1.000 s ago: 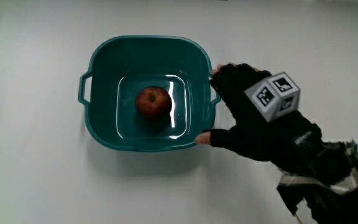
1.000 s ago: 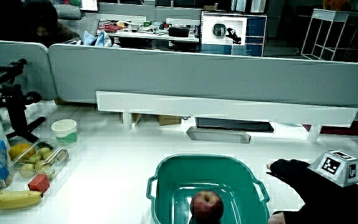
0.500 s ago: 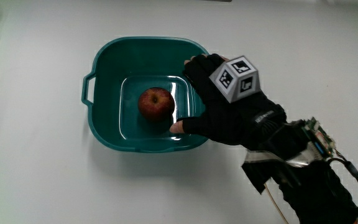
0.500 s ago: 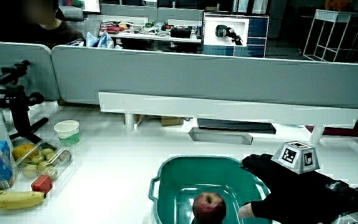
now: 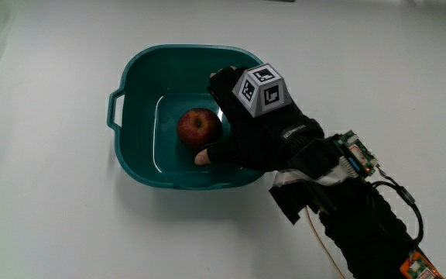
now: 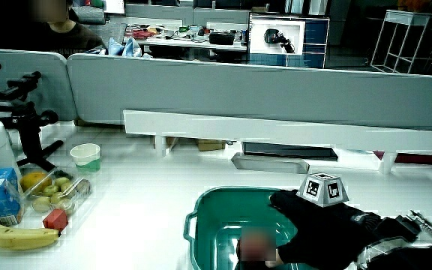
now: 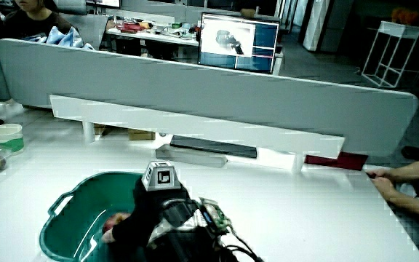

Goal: Pick apple from plate

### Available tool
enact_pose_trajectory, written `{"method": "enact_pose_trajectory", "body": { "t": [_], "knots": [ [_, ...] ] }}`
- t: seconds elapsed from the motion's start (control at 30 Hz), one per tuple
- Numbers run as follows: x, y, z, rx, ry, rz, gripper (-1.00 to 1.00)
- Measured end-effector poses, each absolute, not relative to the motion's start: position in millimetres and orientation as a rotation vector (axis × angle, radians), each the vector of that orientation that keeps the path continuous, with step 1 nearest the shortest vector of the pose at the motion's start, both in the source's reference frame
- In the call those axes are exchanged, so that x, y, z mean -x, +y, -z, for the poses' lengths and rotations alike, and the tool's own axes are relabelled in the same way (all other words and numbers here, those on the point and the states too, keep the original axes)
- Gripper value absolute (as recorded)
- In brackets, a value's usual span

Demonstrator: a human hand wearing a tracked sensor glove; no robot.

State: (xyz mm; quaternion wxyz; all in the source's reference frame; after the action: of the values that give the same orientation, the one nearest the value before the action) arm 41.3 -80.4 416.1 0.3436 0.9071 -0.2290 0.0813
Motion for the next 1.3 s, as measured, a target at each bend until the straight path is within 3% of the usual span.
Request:
{"method": "enact_pose_trajectory", "body": {
  "t": [0.57,1.07,1.3],
  "knots": [
    [-20,-84,-452,-2.227,-0.570,-0.140,0.00],
    [-22,-83,-462,-2.246,-0.561,-0.205,0.00],
    [-21,-83,-460,-2.302,-0.577,-0.235,0.27]
  ]
}}
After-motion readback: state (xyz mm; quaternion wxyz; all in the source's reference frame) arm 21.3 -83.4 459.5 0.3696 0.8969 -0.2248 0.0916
